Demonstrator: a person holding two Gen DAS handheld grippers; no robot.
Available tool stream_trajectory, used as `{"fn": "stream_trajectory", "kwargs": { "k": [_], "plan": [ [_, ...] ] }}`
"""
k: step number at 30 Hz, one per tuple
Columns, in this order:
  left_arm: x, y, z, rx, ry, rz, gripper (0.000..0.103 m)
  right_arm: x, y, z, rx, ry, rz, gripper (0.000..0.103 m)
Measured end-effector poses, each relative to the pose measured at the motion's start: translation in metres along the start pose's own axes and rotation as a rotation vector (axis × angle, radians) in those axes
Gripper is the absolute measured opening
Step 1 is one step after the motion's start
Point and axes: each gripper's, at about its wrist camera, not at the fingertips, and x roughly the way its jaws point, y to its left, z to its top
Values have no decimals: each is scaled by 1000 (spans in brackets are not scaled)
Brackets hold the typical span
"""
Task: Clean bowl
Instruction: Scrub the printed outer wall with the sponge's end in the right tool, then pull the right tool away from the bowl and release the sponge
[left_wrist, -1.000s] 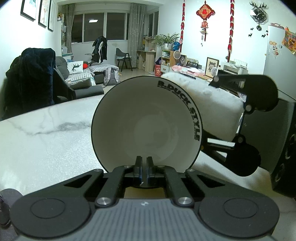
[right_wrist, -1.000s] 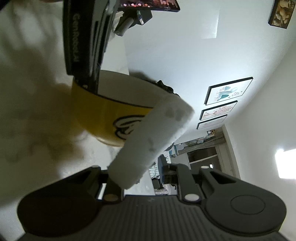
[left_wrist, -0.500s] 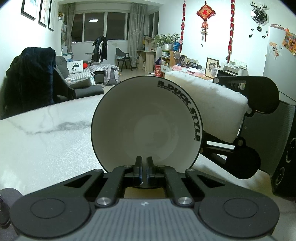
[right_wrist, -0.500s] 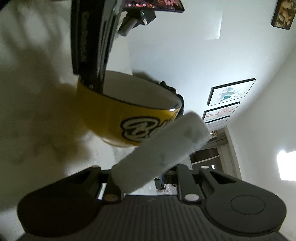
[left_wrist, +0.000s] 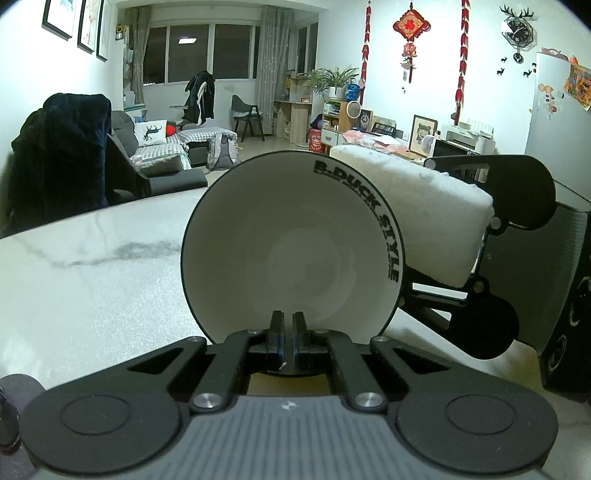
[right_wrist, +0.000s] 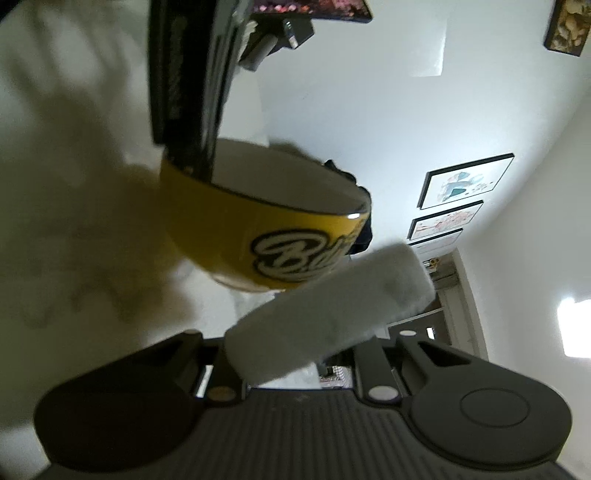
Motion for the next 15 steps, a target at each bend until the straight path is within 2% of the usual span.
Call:
{"fn": "stream_trajectory", "kwargs": {
  "k": [5, 9, 15],
  "plan": [
    [0, -6, 1, 1, -2, 0, 3, 7, -2, 0, -16, 27, 14, 16],
    [-1, -10, 0, 6, -2, 4, 3, 5, 4, -8, -22, 63, 51, 22],
    [-1, -10, -2, 4, -1, 3, 3, 14, -22, -24, 100, 140, 125, 27]
  ]
}}
